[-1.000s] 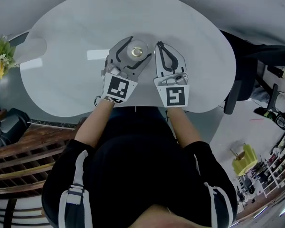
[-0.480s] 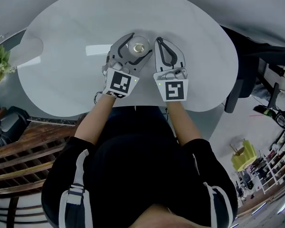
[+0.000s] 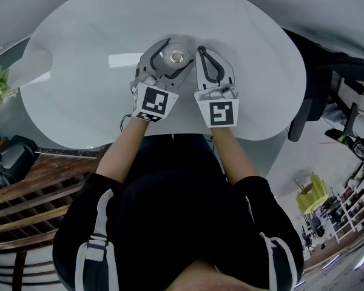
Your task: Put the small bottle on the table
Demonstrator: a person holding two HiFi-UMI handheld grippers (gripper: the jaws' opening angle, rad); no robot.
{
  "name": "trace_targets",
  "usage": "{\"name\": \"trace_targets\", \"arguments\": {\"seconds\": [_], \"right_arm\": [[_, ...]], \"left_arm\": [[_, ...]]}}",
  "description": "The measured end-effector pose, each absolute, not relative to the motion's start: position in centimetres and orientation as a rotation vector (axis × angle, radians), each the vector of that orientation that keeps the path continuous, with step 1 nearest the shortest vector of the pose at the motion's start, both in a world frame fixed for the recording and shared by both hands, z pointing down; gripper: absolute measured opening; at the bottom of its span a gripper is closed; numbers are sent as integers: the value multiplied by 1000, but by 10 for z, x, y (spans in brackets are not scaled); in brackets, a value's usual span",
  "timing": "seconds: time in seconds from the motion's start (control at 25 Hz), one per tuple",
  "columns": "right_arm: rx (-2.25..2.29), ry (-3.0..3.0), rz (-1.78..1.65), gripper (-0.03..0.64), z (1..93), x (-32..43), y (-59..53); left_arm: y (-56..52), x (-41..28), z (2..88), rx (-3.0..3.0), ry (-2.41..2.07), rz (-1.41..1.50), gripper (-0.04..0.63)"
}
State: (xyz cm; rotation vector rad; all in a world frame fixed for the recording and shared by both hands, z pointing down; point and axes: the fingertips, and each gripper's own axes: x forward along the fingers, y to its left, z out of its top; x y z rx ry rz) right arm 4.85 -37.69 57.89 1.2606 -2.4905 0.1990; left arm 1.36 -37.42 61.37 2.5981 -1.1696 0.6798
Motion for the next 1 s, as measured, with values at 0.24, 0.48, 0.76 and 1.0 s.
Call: {"name": "trace_targets", "arguments": {"seconds": [0.24, 0.48, 0.76, 1.0], "right_arm": [[1262, -2485, 215, 21, 582, 49, -374], [1267, -2485, 234, 21, 583, 50, -372], [1268, -2490, 227, 21, 580, 47, -372], [1276, -2494, 215, 21, 571, 48, -368]], "left_arm": [[-372, 14, 624, 2579, -1164, 713, 333], [-371, 13, 631, 2574, -1163, 746, 333], [-371, 12, 632, 2583, -1170, 756, 333], [-367, 11, 632, 2570, -1189, 792, 334]]}}
